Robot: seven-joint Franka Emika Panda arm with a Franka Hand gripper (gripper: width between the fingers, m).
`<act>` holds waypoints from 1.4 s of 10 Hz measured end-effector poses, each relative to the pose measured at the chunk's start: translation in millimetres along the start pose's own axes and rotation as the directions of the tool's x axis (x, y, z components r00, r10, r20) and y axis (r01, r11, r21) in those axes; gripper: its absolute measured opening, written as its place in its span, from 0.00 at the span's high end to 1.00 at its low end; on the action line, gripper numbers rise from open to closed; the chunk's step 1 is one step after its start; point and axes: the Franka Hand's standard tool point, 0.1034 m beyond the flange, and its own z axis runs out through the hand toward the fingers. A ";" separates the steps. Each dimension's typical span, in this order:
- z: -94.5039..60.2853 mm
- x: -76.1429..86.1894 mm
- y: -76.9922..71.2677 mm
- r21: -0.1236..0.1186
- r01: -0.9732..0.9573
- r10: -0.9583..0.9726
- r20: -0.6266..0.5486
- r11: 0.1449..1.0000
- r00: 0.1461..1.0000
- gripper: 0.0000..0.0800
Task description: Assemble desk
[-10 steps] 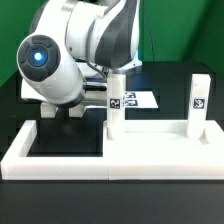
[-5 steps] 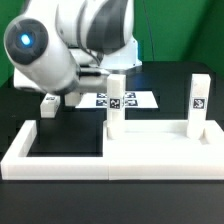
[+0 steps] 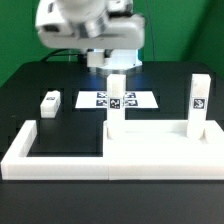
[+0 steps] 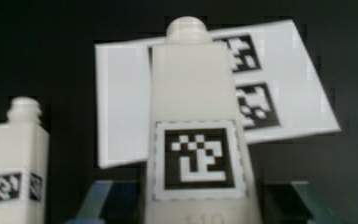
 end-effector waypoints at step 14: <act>-126.2 20.0 -92.3 -0.014 0.022 -0.024 -0.802 1.000 0.596 0.64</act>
Offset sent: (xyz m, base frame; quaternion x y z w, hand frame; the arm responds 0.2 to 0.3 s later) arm 0.0000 0.0000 0.0000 0.0000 0.2571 0.0000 0.9664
